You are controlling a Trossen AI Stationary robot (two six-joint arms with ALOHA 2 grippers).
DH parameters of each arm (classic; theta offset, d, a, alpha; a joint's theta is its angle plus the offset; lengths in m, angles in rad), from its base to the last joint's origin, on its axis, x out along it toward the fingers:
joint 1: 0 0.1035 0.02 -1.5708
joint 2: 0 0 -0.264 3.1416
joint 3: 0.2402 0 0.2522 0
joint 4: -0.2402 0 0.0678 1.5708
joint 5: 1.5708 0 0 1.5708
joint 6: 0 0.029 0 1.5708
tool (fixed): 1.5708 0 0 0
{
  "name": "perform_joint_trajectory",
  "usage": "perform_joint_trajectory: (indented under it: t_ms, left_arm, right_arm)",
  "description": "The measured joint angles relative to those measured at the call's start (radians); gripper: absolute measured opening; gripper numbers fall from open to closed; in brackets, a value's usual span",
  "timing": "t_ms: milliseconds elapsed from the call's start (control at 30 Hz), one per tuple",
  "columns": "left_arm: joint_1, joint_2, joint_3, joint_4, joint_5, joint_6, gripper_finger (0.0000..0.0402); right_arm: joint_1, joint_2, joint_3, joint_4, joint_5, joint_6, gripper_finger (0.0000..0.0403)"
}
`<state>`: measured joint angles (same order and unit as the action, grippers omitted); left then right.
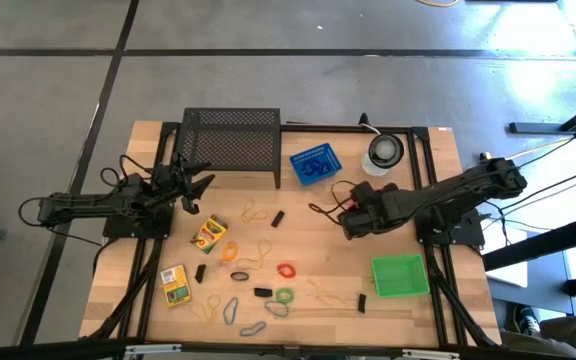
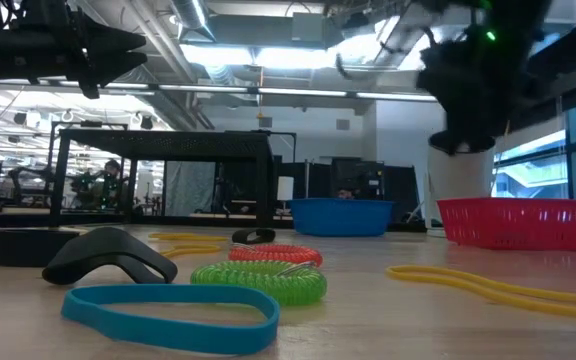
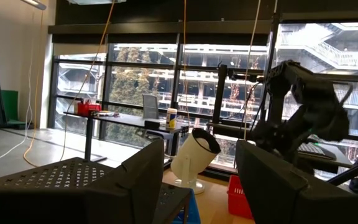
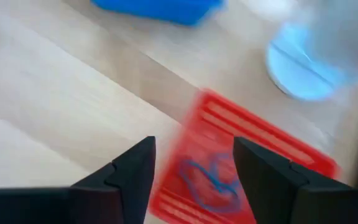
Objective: Pick & Place Office Desk Supplies
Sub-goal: Put the black arm band into the red bin
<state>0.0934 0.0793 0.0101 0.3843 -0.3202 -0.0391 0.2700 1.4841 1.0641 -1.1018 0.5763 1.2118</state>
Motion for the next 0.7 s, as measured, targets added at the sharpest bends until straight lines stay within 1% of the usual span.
perform_joint_trajectory:
  t_ms: [67,200,367,433,533,633,700]
  left_arm:
    - [0.0,0.0,0.0,0.0,0.0,0.0,0.0194]
    - [0.0,0.0,0.0,0.0,0.0,0.0,0.0194]
    - [0.0,0.0,0.0,0.0,0.0,0.0,0.0194]
    - [0.0,0.0,0.0,0.0,0.0,0.0,0.0194]
    - [0.0,0.0,0.0,0.0,0.0,0.0,0.0194]
    - [0.0,0.0,0.0,0.0,0.0,0.0,0.0194]
    - [0.0,0.0,0.0,0.0,0.0,0.0,0.0194]
  right_arm:
    - [0.002,0.0,0.016,0.108,0.018,-0.102,0.0212]
    - [0.002,0.005,0.006,0.407,0.01,-0.413,0.0206]
    - [-0.005,0.078,0.003,0.712,0.003,-0.763,0.0203]
    - [-0.02,0.125,0.002,0.79,-0.043,-0.872,0.0203]
    - [-0.05,0.201,0.002,0.902,-0.154,-0.998,0.0203]
    - [-0.084,0.27,0.002,1.006,-0.247,-1.092,0.0203]
    - [-0.109,0.307,0.002,1.061,-0.286,-1.135,0.0203]
